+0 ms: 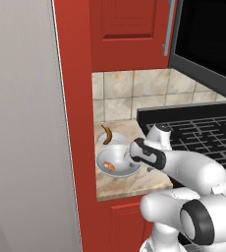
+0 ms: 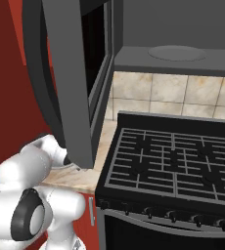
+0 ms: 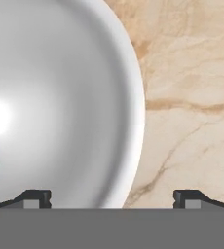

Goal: Remove the banana from the bowl and place it on the small plate. Then place the bowl with only the shrimp in the microwave, close the door, and press the start button to microwave the shrimp.

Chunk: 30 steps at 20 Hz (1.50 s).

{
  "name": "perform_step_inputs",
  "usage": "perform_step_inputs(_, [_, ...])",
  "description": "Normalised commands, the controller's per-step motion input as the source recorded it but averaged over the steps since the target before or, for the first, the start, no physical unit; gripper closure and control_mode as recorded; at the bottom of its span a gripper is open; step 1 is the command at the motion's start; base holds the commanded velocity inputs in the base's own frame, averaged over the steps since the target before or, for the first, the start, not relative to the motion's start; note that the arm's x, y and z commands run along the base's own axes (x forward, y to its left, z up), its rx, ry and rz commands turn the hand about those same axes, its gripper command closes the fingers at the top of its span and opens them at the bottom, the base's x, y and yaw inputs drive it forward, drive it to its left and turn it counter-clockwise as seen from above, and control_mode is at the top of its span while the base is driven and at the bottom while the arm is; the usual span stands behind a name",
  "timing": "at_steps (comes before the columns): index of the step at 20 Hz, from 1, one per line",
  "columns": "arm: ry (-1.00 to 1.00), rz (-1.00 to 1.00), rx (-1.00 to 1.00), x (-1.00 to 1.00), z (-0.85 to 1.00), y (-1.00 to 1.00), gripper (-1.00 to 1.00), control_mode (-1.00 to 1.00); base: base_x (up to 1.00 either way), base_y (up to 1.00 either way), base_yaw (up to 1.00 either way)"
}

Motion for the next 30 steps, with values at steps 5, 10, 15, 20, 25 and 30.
perform_step_inputs(5, [0.0, 0.04, 0.0, 0.17, -0.18, 0.03, -1.0, -1.0, 0.0, 0.0, 0.0])
perform_step_inputs(10, [0.0, 0.03, 0.0, 0.17, -0.15, 0.09, -1.0, -1.0, 0.0, 0.0, 0.0])
perform_step_inputs(15, [0.0, 0.0, 0.0, 0.01, -0.04, 0.12, 1.0, -1.0, 0.0, 0.0, 0.0])
perform_step_inputs(20, [0.0, 0.0, 0.0, -0.01, 0.0, 0.07, 1.0, -1.0, 0.0, 0.0, 0.0])
perform_step_inputs(25, [-0.1, 0.0, 0.02, -0.08, 0.14, 0.0, 1.0, -1.0, 0.0, 0.0, 0.0])
perform_step_inputs(30, [-0.27, 0.0, 0.06, -0.23, 0.63, -0.07, 1.0, -1.0, 0.0, 0.0, 0.0])
